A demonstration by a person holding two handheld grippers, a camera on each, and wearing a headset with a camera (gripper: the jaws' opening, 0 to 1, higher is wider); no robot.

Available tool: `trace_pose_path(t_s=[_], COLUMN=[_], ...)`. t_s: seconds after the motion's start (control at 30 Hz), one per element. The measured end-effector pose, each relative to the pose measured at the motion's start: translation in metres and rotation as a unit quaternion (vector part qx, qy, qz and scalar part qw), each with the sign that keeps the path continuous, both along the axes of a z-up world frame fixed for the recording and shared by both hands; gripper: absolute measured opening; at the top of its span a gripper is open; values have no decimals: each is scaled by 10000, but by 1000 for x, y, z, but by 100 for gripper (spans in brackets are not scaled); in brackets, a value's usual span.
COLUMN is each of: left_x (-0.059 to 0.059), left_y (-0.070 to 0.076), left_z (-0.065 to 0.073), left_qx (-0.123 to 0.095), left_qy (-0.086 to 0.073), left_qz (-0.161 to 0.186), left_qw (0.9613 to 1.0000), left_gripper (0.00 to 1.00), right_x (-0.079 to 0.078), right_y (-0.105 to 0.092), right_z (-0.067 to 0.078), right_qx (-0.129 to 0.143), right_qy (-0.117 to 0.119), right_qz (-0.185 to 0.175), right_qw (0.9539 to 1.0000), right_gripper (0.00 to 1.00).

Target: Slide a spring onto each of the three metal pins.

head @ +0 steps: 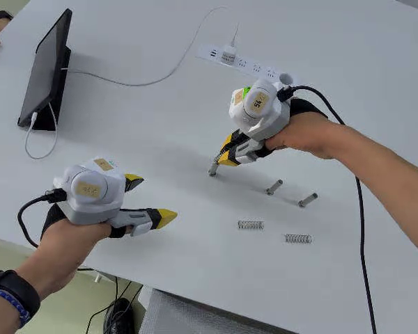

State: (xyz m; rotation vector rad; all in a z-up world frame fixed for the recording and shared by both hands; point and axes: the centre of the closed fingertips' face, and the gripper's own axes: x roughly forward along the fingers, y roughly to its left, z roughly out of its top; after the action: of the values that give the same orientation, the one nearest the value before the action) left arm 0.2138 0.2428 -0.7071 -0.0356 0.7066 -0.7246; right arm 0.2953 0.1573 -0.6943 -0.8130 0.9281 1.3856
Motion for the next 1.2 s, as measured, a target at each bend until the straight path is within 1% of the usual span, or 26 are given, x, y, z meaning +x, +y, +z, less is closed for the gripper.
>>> trace_pose_path(t_s=[0.37,0.6,0.8,1.2], left_x=[-4,-3,-2,-1], left_y=[-3,-4,-5,-9], left_z=[0,-2,-1,-1], left_qx=[-8,12,-2,-47], left_qy=[36,37,44,51], left_qz=[-21,-35,-42,-53], left_qw=[10000,10000,10000,10000], left_gripper=[62,61,61,61], right_x=[0,0,0,-3], right_y=[0,1,2,2], right_z=[-8,-14,-19,-32], right_qx=[-56,-76,-76,-108], right_qy=[5,36,81,124], right_qz=[33,44,32,-3], right_qw=[10000,10000,9999,9999], right_gripper=[13,13,13,14])
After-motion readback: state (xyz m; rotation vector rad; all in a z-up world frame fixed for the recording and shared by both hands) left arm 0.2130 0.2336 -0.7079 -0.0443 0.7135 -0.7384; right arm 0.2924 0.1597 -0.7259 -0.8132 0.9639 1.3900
